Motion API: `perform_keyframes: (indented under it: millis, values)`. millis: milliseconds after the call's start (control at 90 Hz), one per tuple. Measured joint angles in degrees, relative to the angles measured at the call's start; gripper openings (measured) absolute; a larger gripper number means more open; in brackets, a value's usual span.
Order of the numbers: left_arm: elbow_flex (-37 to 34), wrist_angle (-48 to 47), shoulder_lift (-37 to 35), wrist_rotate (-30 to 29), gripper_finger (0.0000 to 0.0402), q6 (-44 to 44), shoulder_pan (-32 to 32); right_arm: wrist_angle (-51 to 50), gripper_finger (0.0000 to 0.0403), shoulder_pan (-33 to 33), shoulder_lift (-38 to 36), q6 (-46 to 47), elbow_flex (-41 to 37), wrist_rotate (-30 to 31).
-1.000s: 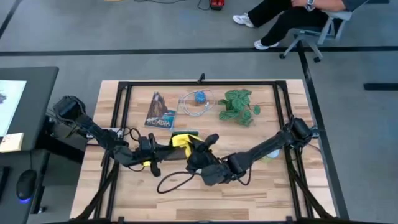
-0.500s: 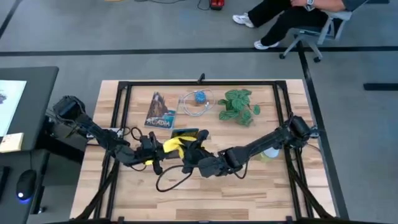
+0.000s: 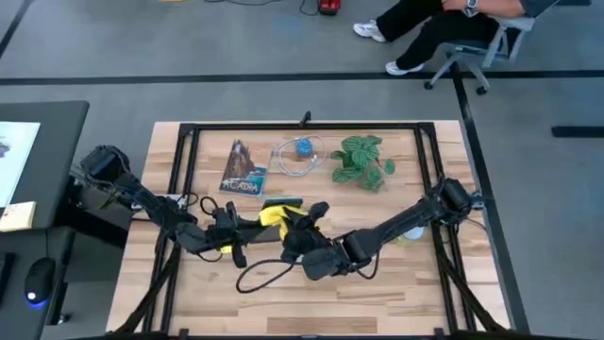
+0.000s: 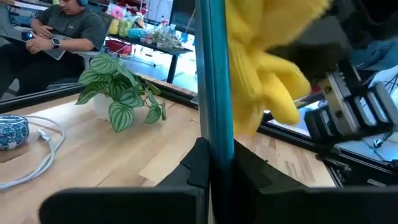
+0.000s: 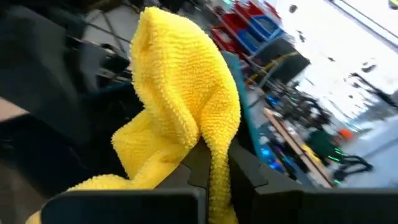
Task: Clean tablet
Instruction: Wipe the front of the tablet using microfiber towel
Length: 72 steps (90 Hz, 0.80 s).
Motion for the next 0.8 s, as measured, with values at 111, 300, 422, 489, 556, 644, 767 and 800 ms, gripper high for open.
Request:
perform_keyframes:
  millis: [111,300,422,489,556,644,767,800]
  values:
    - [0.0,-0.1,0.0,0.1,0.0011,0.0,0.0,-0.1,0.001,0.2,0.0,0.1,0.0,0.2]
    - [0.0,0.3,0.0,-0.1,0.0011,0.0,0.3,0.5,0.001,-0.4,0.0,0.1,0.0,-2.1]
    - [0.0,0.9,0.0,-0.1,0.0011,0.0,1.0,1.7,0.001,-1.4,-0.1,0.1,0.0,-9.5]
    - [0.0,0.8,0.0,0.2,0.0011,0.0,1.3,1.5,0.001,-1.8,-0.1,1.0,0.0,-12.5]
    - [0.0,0.9,0.0,0.3,0.0011,0.0,1.4,1.0,0.001,-2.0,-0.1,1.8,0.0,-13.7]
    - [0.0,0.9,0.0,0.2,0.0011,0.0,1.5,0.9,0.001,-2.1,-0.1,1.6,0.0,-14.0]
    - [0.0,0.7,0.0,0.2,0.0011,0.0,1.5,0.7,0.001,-2.0,-0.1,-0.1,0.0,-12.2]
    - [0.0,0.7,0.0,0.1,0.0011,0.0,1.4,0.5,0.001,-1.7,-0.1,-0.4,0.0,-11.0]
